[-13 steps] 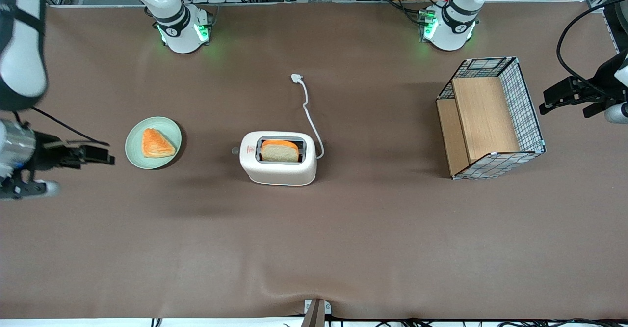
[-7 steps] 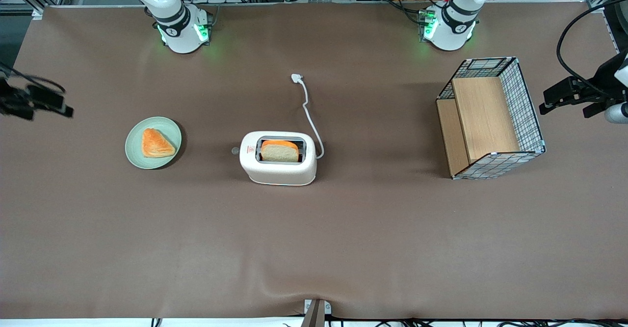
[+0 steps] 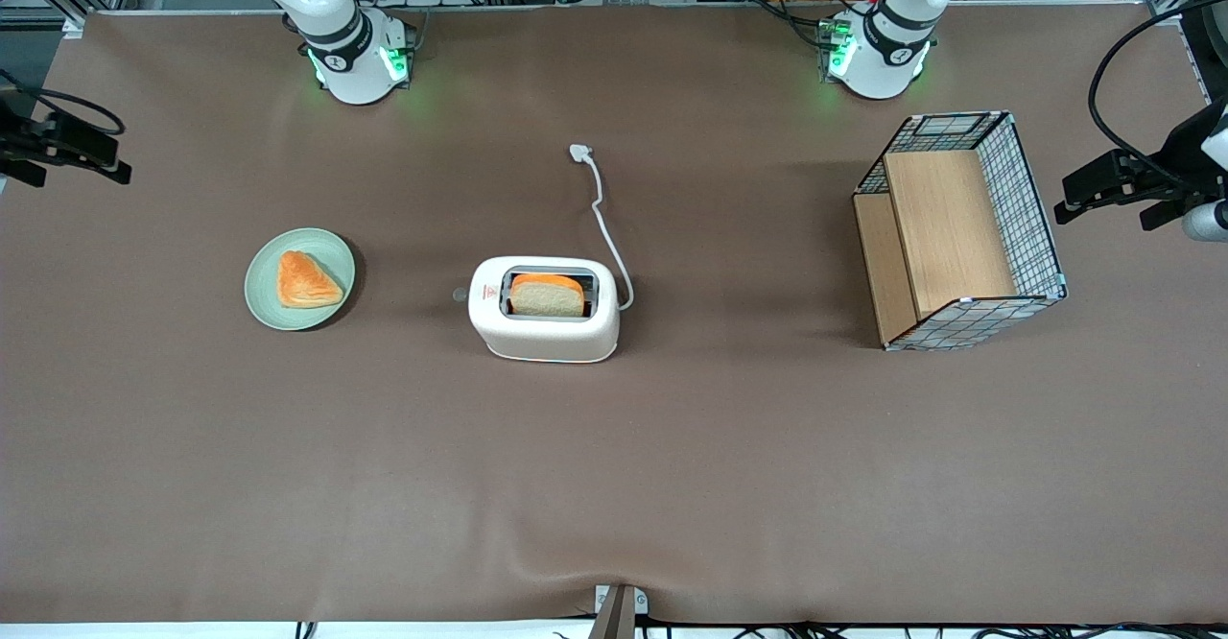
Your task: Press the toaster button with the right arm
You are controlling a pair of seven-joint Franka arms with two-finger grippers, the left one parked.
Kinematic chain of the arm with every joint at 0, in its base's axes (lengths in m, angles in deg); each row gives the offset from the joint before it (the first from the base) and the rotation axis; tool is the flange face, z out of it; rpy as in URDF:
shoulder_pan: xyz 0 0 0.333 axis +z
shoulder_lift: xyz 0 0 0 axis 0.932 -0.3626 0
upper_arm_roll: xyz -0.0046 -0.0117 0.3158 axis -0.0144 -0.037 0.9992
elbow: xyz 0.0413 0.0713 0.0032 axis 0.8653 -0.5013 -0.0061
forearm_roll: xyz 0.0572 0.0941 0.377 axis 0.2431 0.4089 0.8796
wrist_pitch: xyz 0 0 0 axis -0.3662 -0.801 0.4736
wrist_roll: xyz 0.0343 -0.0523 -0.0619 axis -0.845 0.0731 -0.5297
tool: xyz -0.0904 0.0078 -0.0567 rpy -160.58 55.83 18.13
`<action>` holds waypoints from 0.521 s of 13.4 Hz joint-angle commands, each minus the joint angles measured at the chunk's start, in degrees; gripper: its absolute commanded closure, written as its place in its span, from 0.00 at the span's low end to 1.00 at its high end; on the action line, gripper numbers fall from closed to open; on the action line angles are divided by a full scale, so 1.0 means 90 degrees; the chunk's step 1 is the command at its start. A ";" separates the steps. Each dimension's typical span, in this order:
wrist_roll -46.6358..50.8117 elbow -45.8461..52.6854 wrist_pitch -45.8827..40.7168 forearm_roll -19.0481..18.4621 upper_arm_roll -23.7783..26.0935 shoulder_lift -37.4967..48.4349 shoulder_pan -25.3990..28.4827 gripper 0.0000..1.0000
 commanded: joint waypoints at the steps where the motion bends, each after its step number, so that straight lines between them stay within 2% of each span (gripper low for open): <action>1: 0.0088 -0.0199 0.0047 -0.0174 0.0236 0.0218 -0.0217 0.00; 7: 0.0069 -0.0111 0.0086 -0.0223 0.0217 0.0130 -0.0188 0.00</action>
